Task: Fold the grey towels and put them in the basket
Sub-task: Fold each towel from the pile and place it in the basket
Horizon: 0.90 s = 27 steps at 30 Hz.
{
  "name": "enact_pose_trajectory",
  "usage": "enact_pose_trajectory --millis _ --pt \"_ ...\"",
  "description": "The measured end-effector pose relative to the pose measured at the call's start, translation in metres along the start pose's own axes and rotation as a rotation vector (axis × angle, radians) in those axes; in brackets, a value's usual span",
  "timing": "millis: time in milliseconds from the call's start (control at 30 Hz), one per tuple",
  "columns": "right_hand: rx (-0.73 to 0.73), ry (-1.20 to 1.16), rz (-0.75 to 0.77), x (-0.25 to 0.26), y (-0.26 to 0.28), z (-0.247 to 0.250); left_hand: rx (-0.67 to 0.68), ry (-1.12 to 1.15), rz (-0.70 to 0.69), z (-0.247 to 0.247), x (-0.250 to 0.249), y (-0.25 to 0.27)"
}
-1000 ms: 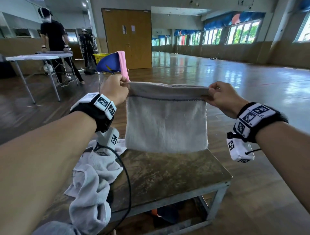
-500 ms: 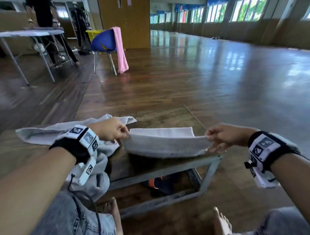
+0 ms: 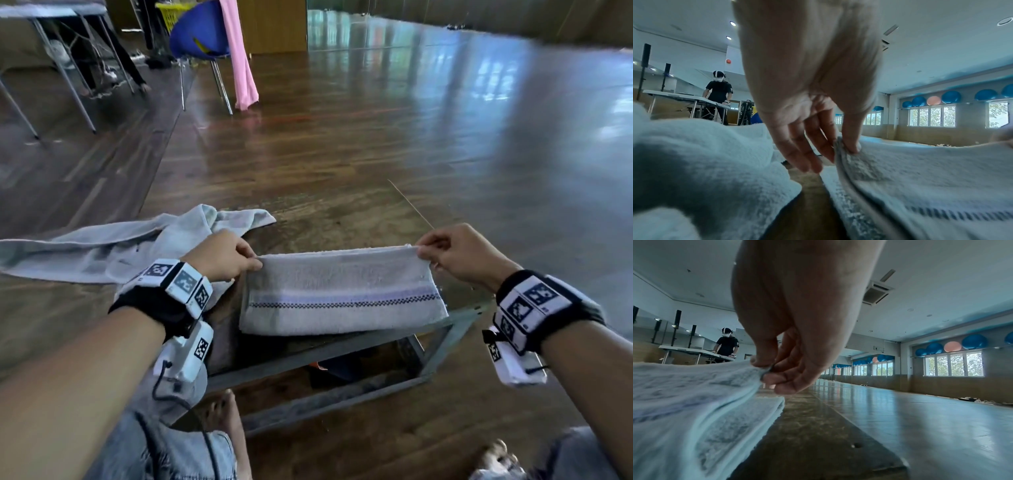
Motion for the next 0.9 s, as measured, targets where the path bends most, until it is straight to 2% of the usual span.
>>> enact_pose_trajectory --millis 67,133,333,567,733,800,900 --pt "-0.075 0.054 -0.003 -0.003 -0.017 -0.011 -0.096 0.001 -0.019 -0.008 0.004 -0.013" --pt "-0.133 0.111 -0.011 -0.005 -0.031 -0.021 -0.132 -0.015 -0.021 -0.015 0.005 -0.025" --pt "-0.070 0.223 -0.048 -0.008 -0.053 -0.038 -0.051 -0.116 -0.002 -0.014 0.007 -0.043" --pt "-0.031 0.280 -0.094 -0.007 -0.055 -0.041 -0.029 -0.053 -0.004 -0.014 0.010 -0.043" --pt "0.055 0.477 -0.166 0.003 -0.046 -0.040 0.040 -0.139 0.008 -0.014 0.008 -0.037" --pt "0.038 0.509 -0.193 0.009 -0.039 -0.036 0.039 -0.165 -0.011 -0.013 0.005 -0.033" --pt "-0.065 0.488 -0.205 0.018 -0.030 -0.026 -0.068 -0.146 -0.099 -0.007 -0.002 -0.029"
Point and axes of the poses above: each hand's wrist, its own y-axis away from the middle knuckle, its own z-axis out of the back of the hand, x = y × z, the point moved 1 cm from there along -y, towards the middle knuckle, and after that the axes turned 5 degrees about y, right-handed, at the moved point
